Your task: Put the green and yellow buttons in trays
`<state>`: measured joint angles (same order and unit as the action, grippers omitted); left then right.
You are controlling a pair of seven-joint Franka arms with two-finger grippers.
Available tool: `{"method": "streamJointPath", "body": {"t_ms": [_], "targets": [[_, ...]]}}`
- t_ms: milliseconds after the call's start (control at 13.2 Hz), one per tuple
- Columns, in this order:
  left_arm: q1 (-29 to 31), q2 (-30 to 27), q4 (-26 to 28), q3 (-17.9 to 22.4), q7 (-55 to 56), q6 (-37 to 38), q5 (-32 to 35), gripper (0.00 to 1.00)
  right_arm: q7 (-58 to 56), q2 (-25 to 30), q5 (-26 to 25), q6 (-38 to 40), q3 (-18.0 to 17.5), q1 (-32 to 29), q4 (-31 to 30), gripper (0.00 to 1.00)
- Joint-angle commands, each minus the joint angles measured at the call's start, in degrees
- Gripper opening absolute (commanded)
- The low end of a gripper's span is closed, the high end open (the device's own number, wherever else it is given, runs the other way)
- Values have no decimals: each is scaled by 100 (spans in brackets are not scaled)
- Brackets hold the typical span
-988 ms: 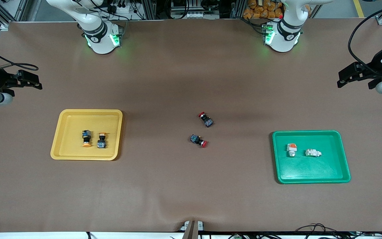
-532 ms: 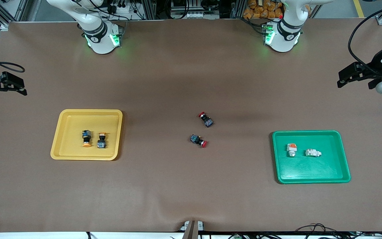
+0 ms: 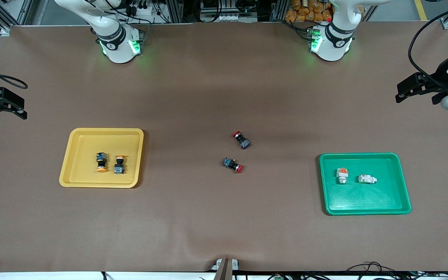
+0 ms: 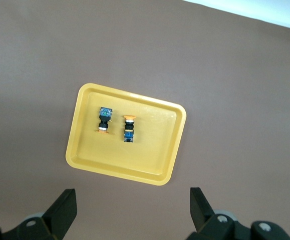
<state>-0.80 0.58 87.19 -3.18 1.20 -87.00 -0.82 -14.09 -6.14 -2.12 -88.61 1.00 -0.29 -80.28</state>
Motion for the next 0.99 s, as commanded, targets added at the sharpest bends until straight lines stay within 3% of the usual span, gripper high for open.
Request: {"method": "streamJointPath", "body": {"t_ms": [0, 228, 532, 760, 912], "targets": [[10, -14, -70, 1, -49, 61, -15, 100, 151, 16, 299, 195, 311, 133, -66, 100], [10, -14, -70, 1, -41, 61, -15, 100, 635, 51, 520, 643, 480, 248, -251, 100], [1, -6, -70, 1, -32, 61, -15, 100, 679, 51, 537, 591, 498, 301, -321, 100], [1, -6, -70, 1, -14, 61, -6, 100, 811, 95, 546, 626, 796, 547, -321, 100], [-8, -6, -70, 1, -14, 61, -6, 100, 750, 95, 590, 626, 779, 373, -321, 100]]}}
